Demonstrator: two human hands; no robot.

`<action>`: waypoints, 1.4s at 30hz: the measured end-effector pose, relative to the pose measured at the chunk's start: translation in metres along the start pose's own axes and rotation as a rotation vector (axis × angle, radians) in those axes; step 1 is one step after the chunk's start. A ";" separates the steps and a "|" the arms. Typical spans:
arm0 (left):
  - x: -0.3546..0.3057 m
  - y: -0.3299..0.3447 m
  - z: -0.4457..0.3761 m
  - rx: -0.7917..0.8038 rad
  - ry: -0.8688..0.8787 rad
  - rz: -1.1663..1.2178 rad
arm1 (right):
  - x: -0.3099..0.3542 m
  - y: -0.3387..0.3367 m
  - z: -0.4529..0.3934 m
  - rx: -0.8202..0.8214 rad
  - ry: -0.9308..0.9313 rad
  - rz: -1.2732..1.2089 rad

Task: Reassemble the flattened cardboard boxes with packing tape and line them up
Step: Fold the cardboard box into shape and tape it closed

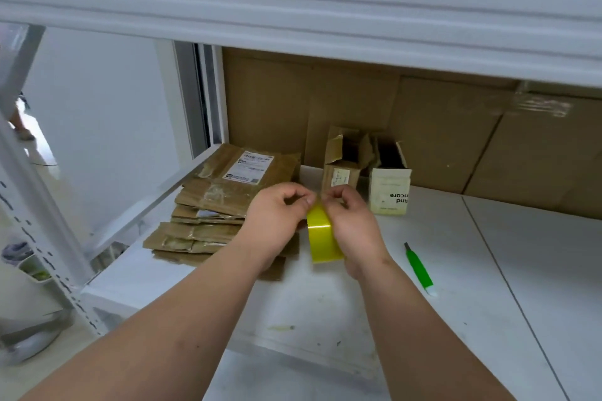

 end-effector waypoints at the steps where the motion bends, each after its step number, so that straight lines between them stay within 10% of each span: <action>1: 0.003 0.001 -0.003 0.025 -0.014 0.044 | 0.000 -0.001 -0.002 -0.007 -0.004 0.000; 19: -0.044 0.145 -0.019 0.099 0.371 -0.489 | -0.025 -0.137 0.031 -0.215 -0.061 0.203; 30: -0.058 0.230 -0.014 0.153 0.193 -0.589 | -0.044 -0.212 0.053 -0.215 -0.099 0.266; 42: -0.029 0.279 0.002 0.253 -0.053 -0.113 | -0.058 -0.253 0.060 -0.089 -0.074 0.531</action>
Point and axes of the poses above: each hand's wrist, its own z-axis away from the middle knuckle, its own y-axis out of the palm, x = y × z, the point moved 8 cm from there along -z, towards the middle knuckle, and after that the axes turned 9 degrees about x, right-handed, at the moved point
